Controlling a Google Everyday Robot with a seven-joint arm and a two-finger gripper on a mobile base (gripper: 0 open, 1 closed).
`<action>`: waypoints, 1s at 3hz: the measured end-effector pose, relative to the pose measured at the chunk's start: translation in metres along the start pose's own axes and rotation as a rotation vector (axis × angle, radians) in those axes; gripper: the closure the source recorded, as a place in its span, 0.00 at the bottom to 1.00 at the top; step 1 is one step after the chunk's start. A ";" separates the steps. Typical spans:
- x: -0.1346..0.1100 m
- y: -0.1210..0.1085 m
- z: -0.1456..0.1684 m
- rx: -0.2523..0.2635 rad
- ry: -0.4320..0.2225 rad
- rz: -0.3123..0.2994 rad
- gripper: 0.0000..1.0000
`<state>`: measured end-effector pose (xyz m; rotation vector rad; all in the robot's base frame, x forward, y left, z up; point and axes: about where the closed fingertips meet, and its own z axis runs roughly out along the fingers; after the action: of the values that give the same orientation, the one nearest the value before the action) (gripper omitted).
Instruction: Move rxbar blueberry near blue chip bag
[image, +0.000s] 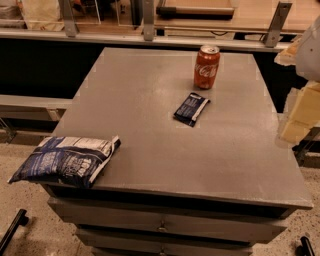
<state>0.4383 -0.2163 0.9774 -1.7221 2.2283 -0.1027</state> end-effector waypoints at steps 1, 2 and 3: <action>0.000 0.000 0.000 0.000 0.000 0.000 0.00; 0.000 -0.011 0.003 0.029 0.036 -0.030 0.00; -0.012 -0.038 0.024 0.070 0.062 -0.142 0.00</action>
Offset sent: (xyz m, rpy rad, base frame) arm 0.0271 -0.0083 -0.0070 -0.1222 -0.0312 0.0359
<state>0.4832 -0.2121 0.9662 -1.8607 2.1155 -0.2672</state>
